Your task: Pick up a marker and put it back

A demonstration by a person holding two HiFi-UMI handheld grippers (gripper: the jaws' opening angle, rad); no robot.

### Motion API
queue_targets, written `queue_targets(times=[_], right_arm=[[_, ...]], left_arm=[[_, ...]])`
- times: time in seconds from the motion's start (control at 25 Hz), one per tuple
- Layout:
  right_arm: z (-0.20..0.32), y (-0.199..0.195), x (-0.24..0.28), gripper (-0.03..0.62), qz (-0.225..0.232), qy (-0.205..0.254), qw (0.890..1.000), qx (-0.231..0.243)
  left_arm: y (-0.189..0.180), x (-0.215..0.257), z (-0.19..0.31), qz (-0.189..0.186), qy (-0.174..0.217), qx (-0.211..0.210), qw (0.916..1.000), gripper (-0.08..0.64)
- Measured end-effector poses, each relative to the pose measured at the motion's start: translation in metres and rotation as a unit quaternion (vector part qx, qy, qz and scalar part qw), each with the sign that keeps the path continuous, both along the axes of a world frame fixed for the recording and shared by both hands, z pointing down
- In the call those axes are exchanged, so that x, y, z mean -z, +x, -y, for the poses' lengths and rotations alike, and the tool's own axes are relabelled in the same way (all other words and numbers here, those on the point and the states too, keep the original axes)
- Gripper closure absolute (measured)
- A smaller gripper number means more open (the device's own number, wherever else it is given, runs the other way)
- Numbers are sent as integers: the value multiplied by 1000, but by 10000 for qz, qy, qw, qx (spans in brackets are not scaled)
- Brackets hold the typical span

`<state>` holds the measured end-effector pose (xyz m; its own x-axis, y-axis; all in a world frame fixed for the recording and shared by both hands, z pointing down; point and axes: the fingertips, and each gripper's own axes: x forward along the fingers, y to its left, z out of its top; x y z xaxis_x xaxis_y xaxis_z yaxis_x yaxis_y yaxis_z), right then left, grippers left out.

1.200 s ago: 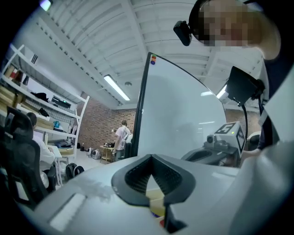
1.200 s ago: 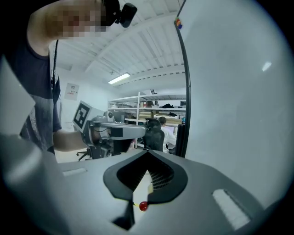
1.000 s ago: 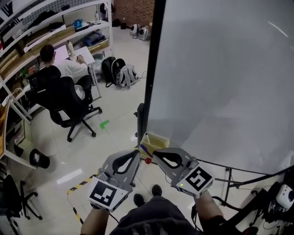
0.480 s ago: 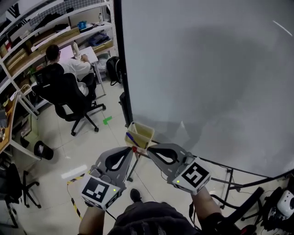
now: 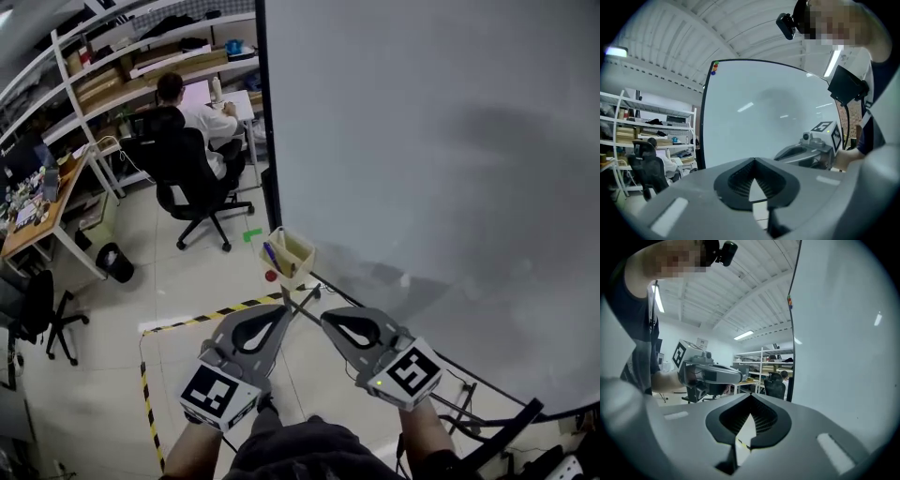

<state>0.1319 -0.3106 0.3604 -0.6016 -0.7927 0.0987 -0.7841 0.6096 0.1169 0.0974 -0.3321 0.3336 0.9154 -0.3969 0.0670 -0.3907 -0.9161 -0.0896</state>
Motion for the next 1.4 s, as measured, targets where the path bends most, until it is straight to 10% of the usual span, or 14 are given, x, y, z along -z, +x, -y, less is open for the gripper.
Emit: queue_targets(times=[0.72, 1.4], right_arm=[[-61, -127, -24, 592, 318, -386, 9895, 1353], [-263, -204, -4, 592, -292, -179, 9913, 1273]], left_arm=[[-144, -33, -81, 326, -117, 1584, 9868, 558], [-216, -8, -268, -339, 35, 1395, 9896, 558]])
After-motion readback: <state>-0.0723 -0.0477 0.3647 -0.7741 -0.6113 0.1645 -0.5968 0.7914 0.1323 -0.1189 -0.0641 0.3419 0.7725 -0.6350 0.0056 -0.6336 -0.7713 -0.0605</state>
